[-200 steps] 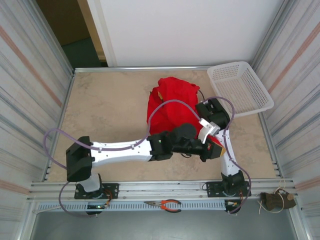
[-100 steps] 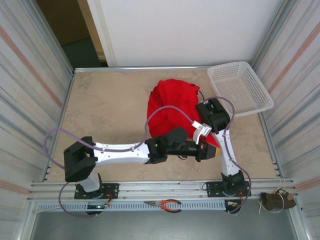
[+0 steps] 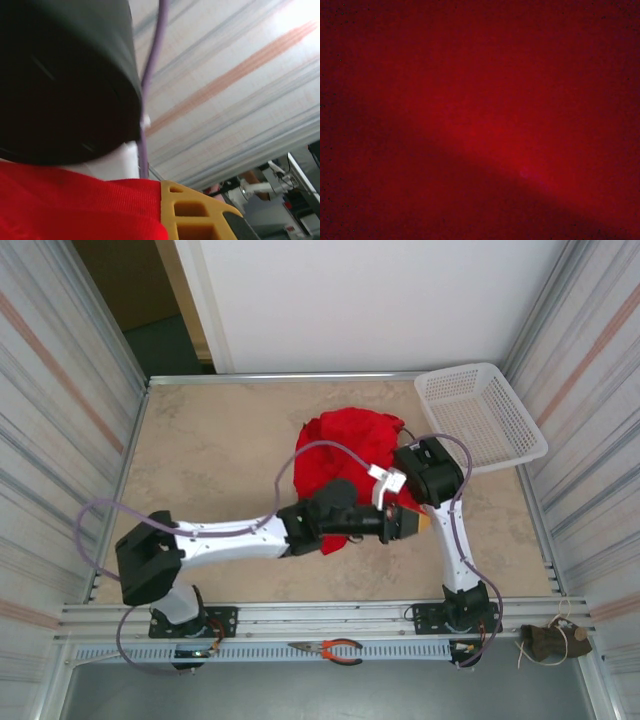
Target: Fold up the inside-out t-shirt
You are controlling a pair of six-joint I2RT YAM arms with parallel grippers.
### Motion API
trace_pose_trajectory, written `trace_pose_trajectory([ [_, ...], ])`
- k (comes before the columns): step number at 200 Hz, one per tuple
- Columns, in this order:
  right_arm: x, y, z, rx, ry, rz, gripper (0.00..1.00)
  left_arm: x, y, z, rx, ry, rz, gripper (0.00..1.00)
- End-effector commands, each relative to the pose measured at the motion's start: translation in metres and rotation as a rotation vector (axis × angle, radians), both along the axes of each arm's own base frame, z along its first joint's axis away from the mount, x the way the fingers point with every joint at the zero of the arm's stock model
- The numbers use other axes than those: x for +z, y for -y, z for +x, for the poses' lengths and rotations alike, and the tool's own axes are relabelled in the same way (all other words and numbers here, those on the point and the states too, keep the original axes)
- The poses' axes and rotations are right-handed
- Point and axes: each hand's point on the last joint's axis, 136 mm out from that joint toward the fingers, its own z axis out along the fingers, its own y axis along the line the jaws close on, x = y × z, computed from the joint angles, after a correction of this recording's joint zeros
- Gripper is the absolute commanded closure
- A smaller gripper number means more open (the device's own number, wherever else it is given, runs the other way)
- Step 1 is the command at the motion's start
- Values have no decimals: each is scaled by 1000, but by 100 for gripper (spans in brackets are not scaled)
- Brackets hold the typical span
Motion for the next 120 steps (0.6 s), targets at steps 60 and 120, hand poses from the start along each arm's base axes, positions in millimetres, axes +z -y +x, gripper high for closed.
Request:
trace_pose_trajectory([
  [60,25,-14,-64,157,-21,-204,100,11,-220,209,676,-20,67,100],
  [120,95,-36,-115,363,19,-565,100,-84,-309,296,810,-247,192,78],
])
